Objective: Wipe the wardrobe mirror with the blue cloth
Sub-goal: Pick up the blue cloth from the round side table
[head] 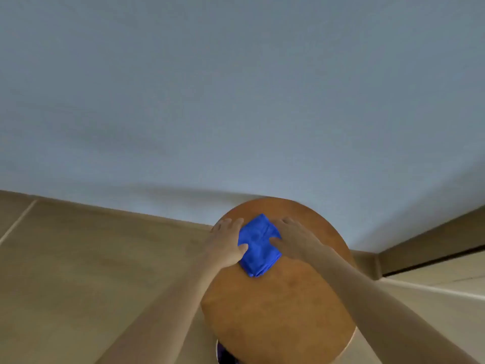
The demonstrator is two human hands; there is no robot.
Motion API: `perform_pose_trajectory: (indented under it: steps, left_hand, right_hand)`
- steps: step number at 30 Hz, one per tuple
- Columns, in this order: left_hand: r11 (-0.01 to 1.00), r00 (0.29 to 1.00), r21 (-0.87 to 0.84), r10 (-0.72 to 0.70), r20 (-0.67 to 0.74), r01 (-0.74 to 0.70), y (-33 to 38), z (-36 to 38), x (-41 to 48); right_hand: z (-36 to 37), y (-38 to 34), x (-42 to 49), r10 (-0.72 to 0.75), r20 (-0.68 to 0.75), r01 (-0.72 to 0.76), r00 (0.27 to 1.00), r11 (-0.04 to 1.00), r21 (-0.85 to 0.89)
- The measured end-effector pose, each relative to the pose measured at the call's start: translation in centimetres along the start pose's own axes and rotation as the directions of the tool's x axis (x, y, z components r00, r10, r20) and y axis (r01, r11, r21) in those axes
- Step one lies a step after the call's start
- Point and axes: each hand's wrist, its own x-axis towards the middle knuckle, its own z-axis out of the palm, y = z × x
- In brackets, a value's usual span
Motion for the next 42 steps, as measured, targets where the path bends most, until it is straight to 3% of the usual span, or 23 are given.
perform_pose_trajectory:
  steps: [7, 14, 30, 35, 39, 42]
  left_hand:
    - [0.999, 0.990, 0.034, -0.004, 0.138, 0.000, -3.5, 3.3, 4.9]
    - [0.998, 0.964, 0.063, -0.012, 0.265, -0.004, -5.2, 7.1, 7.5]
    - [0.980, 0.950, -0.069, -0.160, 0.269, 0.185, -8.1, 14.3, 17.1]
    - [0.962, 0.953, 0.030, -0.274, 0.131, 0.272, -7.7, 16.1, 17.4]
    - [0.944, 0.939, -0.118, -0.283, 0.195, 0.309, -6.4, 16.1, 16.4]
    - [0.862, 0.932, -0.366, -0.286, 0.222, 0.352, -4.8, 15.6, 14.8]
  right_hand:
    - [3.6, 0.2, 3.7, 0.141, 0.067, -0.140, 0.988, 0.990, -0.007]
    - [7.7, 1.0, 6.8, 0.160, 0.072, -0.164, 0.984, 0.985, 0.056]
    - [17.2, 5.4, 12.7, 0.167, 0.156, -0.186, 0.974, 0.975, 0.119]
    - [18.2, 7.0, 12.8, 0.155, 0.151, -0.174, 0.976, 0.977, 0.126]
    - [18.1, 7.3, 12.2, 0.140, 0.163, -0.165, 0.977, 0.974, 0.154]
    - [17.3, 7.4, 11.6, 0.137, 0.167, -0.168, 0.976, 0.968, 0.187]
